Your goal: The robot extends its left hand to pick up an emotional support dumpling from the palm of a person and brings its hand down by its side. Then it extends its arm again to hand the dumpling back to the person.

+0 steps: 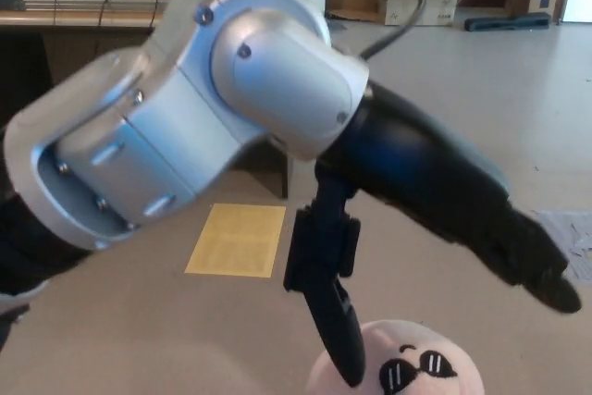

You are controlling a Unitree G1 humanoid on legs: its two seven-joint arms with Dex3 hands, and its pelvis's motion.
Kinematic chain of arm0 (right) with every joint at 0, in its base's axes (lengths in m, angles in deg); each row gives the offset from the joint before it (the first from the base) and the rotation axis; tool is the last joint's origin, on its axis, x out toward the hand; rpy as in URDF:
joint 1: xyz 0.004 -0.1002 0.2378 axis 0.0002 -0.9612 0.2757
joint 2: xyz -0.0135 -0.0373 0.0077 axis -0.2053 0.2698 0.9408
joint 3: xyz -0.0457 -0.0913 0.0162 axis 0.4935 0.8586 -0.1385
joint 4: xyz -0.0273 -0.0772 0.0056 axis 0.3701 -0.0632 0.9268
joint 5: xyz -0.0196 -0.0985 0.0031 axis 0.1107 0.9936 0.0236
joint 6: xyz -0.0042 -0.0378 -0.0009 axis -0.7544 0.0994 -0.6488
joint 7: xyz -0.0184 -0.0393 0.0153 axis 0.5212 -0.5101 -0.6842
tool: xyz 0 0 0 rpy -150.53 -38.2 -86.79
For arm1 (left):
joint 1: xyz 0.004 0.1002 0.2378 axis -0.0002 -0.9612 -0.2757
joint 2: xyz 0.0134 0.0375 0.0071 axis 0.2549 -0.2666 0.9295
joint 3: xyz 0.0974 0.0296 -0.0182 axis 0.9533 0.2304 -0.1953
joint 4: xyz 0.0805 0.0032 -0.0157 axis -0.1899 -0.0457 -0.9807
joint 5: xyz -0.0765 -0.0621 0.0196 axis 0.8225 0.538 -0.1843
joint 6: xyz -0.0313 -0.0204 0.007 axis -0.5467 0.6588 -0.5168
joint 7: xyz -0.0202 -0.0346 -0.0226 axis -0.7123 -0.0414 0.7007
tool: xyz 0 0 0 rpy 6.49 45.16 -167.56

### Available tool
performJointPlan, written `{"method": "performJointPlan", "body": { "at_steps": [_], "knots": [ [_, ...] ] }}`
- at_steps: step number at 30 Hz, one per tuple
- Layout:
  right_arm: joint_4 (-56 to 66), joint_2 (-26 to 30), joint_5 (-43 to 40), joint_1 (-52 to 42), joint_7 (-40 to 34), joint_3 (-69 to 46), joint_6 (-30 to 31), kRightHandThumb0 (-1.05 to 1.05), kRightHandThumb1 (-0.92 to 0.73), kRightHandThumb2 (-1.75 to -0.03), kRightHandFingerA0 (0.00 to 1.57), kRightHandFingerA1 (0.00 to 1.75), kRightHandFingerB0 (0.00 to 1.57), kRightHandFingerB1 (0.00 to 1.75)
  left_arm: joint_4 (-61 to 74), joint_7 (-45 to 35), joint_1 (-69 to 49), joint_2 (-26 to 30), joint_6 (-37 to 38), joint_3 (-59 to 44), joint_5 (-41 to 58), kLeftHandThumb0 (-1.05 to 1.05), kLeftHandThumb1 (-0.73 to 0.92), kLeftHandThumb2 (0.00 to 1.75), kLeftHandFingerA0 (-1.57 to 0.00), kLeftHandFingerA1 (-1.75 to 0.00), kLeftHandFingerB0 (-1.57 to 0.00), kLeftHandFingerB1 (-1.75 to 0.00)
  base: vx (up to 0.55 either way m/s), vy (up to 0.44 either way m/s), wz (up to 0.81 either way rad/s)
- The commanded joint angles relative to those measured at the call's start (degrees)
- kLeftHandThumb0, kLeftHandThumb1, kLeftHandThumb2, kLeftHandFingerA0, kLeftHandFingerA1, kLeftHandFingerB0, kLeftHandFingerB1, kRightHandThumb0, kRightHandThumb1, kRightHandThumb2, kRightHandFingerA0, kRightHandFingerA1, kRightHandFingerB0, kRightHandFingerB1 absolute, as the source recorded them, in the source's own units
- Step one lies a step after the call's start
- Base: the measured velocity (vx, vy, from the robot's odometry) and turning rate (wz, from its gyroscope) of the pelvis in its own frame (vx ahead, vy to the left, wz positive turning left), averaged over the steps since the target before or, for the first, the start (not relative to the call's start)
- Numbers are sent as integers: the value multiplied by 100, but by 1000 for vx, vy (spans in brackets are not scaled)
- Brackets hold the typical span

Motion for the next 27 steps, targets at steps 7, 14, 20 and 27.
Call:
{"method": "performJointPlan", "body": {
  "at_steps": [7,14,20,27],
  "knots": [
    [48,88,-178,134,252,-70,126,-49,-76,-63,62,56,59,45,189,-287,-294,-54,-367,45,-578,-76,35,55,0,0,0,0,0,0,0],
    [-52,42,-220,180,268,-112,54,-51,-78,-64,60,50,54,41,243,-166,-605,-2,-25,-69,-878,-63,45,87,0,-7,0,-3,0,0,0],
    [-136,-8,-238,242,198,-181,116,-55,-78,-64,53,44,53,39,257,-264,-696,26,100,-104,-1105,-70,49,88,0,0,0,0,0,0,0],
    [-175,-21,-235,206,259,-204,46,-57,-76,-63,46,44,37,35,328,-273,-873,15,224,-91,-1293,-93,38,65,0,0,0,0,0,0,0]
  ]
}}
